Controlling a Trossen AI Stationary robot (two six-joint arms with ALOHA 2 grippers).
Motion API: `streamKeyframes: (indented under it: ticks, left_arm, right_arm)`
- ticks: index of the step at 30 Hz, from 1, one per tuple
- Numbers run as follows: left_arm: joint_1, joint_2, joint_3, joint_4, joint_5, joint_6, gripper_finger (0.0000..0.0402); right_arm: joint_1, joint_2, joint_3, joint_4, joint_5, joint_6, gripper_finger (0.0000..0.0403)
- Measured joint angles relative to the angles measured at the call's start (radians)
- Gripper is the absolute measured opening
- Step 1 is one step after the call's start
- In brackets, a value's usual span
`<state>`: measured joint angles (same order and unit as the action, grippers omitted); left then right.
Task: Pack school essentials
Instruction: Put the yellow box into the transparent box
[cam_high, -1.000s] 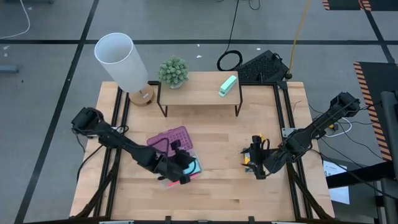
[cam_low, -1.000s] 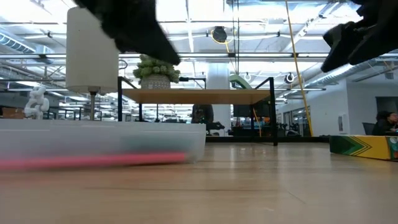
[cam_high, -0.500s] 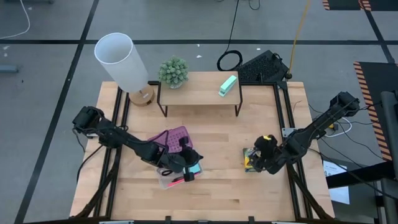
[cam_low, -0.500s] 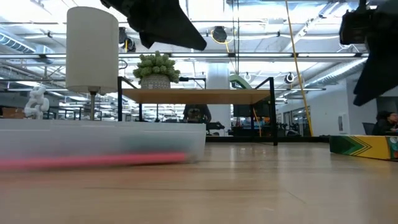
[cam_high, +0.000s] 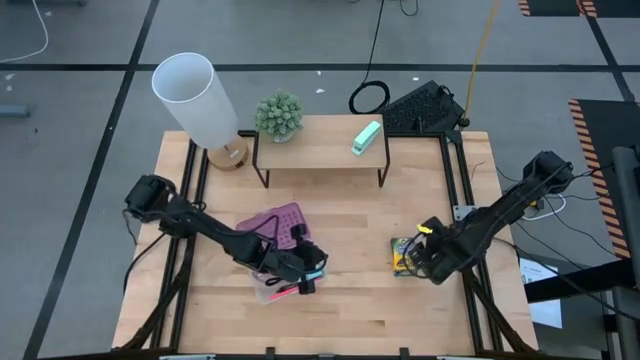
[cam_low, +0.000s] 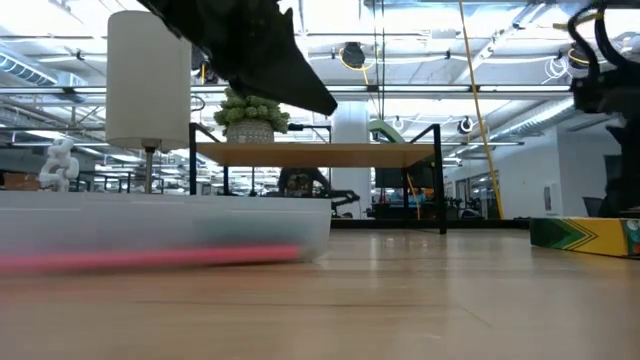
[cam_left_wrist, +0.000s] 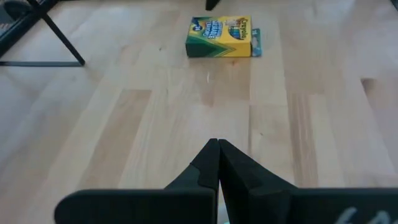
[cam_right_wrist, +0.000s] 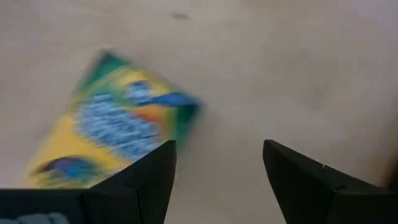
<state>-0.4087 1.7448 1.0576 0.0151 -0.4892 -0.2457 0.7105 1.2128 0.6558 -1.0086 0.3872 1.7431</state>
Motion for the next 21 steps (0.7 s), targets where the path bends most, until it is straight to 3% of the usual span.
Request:
streamKeyframes:
  ticks: [8, 21]
  left_arm:
    - [0.000, 0.020, 0.000, 0.045, 0.019, -0.001, 0.0008]
    - [0.000, 0.020, 0.000, 0.130, 0.021, 0.026, 0.0008]
  right_arm:
    - [-0.034, 0.014, 0.000, -0.039, -0.062, -0.022, 0.0233]
    - [-0.071, 0.117, 0.001, 0.299, -0.025, -0.305, 0.0233]
